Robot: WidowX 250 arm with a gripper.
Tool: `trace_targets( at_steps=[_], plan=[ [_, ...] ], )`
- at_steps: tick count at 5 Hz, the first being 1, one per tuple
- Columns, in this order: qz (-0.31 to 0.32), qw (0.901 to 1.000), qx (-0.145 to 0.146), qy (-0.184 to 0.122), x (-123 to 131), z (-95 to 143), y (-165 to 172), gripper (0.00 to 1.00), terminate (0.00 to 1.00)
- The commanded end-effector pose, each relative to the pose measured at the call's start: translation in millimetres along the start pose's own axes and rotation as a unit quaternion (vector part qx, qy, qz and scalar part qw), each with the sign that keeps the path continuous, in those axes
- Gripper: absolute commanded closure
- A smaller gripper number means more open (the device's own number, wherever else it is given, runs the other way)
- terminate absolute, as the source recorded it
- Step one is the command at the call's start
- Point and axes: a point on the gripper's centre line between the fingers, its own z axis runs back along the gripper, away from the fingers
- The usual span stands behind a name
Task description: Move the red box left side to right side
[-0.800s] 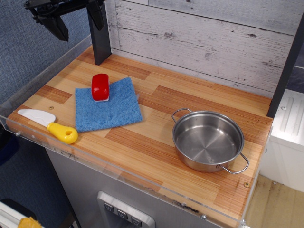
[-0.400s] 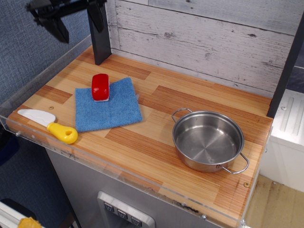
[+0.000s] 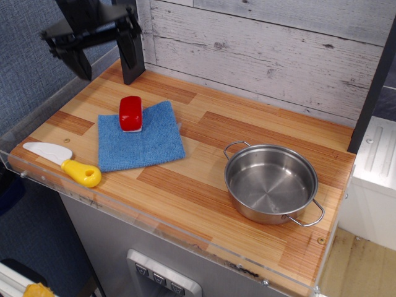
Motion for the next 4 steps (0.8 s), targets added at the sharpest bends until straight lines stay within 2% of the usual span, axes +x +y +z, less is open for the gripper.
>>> trace_targets(
  at_steps=[1,4],
  plan=[
    [0.003,0.9998,0.021,-0.004,-4.4,-19.8,10.2,0.00,0.00],
    [0.012,0.9989,0.043,0.015,1.7,-53.7,26.6,0.00,0.00]
  ],
)
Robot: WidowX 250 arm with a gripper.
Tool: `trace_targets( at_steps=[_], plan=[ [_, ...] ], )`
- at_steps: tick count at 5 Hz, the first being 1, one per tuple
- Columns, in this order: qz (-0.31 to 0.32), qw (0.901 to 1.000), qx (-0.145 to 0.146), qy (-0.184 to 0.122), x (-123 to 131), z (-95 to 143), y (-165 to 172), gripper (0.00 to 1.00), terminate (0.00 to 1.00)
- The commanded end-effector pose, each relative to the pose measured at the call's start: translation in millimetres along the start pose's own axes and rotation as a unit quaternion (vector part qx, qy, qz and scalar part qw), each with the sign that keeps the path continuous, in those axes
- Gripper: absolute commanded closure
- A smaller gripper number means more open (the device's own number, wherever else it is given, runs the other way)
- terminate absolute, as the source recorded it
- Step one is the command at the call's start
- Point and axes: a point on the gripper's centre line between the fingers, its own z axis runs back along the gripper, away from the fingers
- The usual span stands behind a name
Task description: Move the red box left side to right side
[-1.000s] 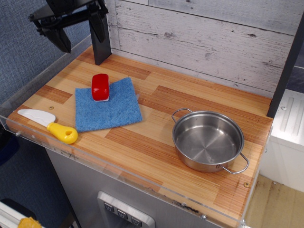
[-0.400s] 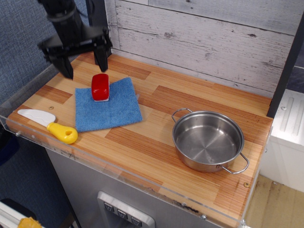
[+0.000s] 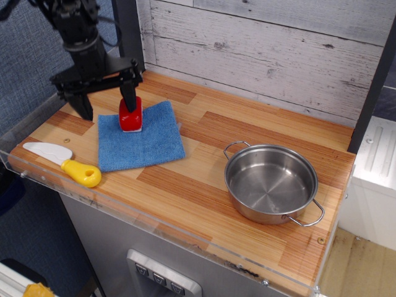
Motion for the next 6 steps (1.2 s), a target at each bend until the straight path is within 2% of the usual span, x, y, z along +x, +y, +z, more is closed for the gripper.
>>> trace_targets(
  at_steps=[1,5,6],
  plan=[
    [-0.005,0.9998,0.007,-0.016,17.6,-7.3,-5.1,0.00,0.00],
    [-0.006,0.9997,-0.015,-0.021,15.3,1.5,-18.3,0.00,0.00],
    [-0.006,0.9994,-0.015,-0.030,15.1,5.5,-20.0,1.00,0.00]
  ],
)
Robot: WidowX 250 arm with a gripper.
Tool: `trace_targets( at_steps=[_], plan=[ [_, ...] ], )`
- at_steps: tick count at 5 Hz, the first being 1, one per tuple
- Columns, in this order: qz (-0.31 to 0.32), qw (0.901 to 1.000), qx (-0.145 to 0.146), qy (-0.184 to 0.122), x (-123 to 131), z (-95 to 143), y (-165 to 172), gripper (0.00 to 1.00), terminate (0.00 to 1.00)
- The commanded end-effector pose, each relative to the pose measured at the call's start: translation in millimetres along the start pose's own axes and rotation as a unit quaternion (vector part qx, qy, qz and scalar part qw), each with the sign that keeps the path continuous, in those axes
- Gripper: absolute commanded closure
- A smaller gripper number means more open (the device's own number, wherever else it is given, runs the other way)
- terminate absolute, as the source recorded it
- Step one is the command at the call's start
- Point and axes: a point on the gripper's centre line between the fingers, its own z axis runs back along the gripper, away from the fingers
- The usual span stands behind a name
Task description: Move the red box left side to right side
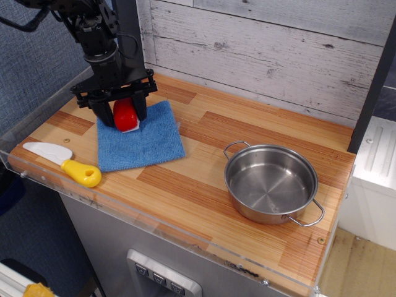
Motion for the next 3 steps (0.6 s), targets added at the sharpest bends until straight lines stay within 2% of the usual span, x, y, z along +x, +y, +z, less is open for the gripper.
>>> trace_targets(
  at_steps=[1,2,3],
  plan=[
    [-0.002,0.9992,-0.007,-0.040,9.2,28.1,-3.5,1.00,0.00],
    [0.002,0.9991,-0.015,-0.041,9.8,35.2,-4.4,1.00,0.00],
    [0.000,0.9982,-0.029,-0.053,12.3,52.8,-12.8,1.00,0.00]
  ],
)
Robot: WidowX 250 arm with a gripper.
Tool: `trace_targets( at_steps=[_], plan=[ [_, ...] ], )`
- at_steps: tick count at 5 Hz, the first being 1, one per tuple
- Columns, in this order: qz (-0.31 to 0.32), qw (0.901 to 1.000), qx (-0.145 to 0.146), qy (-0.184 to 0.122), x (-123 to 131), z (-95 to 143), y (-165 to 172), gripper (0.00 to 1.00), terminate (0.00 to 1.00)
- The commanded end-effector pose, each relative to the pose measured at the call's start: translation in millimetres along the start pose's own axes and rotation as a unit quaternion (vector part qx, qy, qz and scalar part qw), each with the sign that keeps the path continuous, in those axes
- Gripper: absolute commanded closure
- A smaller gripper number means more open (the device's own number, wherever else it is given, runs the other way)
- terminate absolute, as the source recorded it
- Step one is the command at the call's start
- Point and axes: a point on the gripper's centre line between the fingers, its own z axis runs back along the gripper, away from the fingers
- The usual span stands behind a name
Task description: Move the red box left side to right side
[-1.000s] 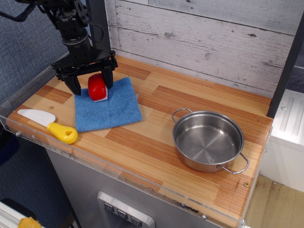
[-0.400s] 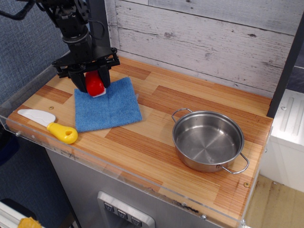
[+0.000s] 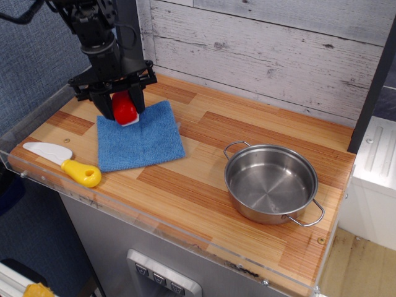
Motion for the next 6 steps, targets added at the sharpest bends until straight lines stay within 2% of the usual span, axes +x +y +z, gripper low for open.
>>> trace_targets(
  at_steps=[1,3,5,6],
  plan=[
    [-0.023,0.9972,-0.048,-0.052,7.4,58.7,-36.3,1.00,0.00],
    [-0.103,0.9894,-0.089,-0.050,-31.3,79.1,-102.5,1.00,0.00],
    [-0.188,0.9742,-0.124,-0.018,-77.9,65.8,-164.0,1.00,0.00],
    [-0.226,0.9667,-0.120,-0.001,-102.8,56.7,-177.1,1.00,0.00]
  ],
)
